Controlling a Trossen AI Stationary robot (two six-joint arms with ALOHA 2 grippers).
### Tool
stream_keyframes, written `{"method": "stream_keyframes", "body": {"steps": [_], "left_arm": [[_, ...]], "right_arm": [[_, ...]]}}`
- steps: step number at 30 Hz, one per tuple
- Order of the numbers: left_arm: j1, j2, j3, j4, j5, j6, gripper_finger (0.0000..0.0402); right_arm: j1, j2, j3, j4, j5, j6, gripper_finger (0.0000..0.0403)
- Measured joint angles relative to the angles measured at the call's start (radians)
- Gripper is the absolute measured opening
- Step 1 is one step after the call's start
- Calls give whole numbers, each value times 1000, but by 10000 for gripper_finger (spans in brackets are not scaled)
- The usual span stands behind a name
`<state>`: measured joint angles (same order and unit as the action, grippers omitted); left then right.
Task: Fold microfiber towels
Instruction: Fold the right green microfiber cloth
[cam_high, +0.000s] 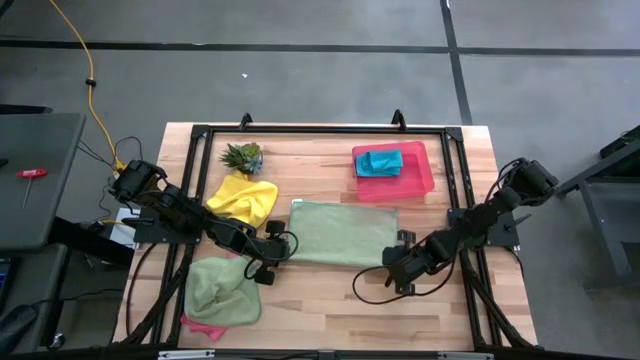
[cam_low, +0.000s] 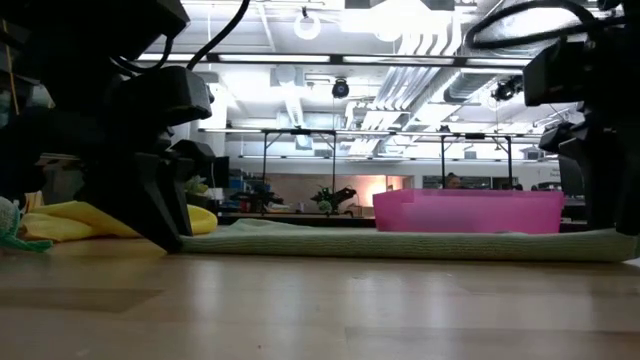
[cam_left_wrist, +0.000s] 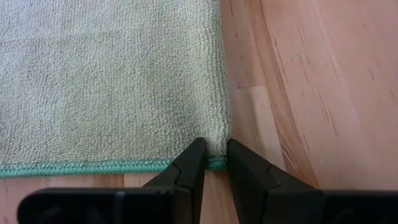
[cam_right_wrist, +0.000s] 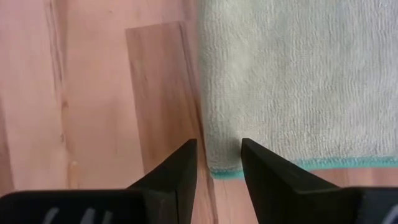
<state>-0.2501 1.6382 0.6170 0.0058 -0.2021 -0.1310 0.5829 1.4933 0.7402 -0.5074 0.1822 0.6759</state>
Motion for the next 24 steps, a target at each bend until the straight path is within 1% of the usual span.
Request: {"method": "stream_keyframes", "body": {"steps": [15, 24], "left_arm": [[0, 0, 0, 1, 0, 1, 54], [0, 0, -1, 11, 0, 1, 54]], "right_arm": [[0, 0, -3, 1, 0, -5, 115], [2, 0, -3, 7, -10, -87, 115]]}}
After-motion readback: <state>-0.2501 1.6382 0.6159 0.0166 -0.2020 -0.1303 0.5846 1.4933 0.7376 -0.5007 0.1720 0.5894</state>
